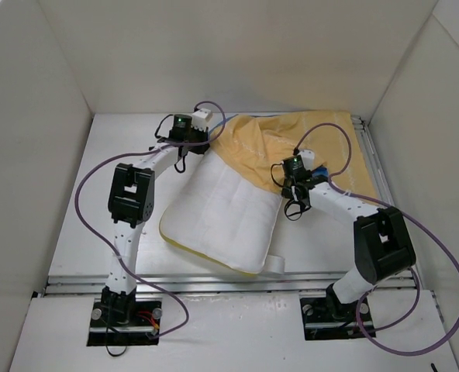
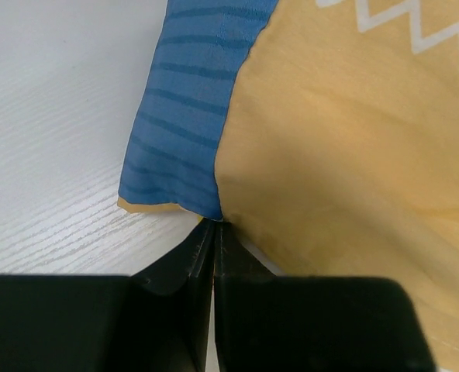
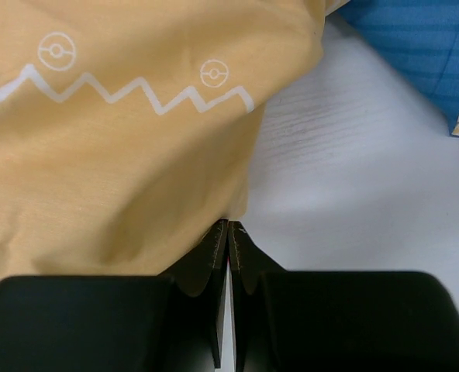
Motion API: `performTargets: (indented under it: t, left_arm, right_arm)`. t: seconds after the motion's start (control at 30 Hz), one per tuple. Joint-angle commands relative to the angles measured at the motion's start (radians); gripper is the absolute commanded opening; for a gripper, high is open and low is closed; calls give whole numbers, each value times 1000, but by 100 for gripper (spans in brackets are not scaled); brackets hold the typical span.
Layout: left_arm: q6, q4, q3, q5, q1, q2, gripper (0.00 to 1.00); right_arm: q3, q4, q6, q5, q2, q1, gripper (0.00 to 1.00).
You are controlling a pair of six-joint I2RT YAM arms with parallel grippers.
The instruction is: Put the pillow into the pillowcase
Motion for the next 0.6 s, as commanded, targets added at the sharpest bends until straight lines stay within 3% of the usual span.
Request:
performTargets:
  t: [0.0, 0.3, 0.47, 0.57]
  left_arm:
    - [11, 130, -60, -5, 9, -165, 0]
    - [-26, 124, -255, -81, 67, -369, 0]
    - [-20, 107, -314, -93, 67, -409, 0]
    - [15, 139, -354, -45, 67, -400, 0]
  right_arm:
    - [25, 51, -1, 22, -70, 5, 0]
    - [-14, 51, -6, -17, -185, 23, 0]
    - [-69, 52, 16, -12, -199, 44, 0]
    - [-100, 51, 19, -6, -197, 44, 14]
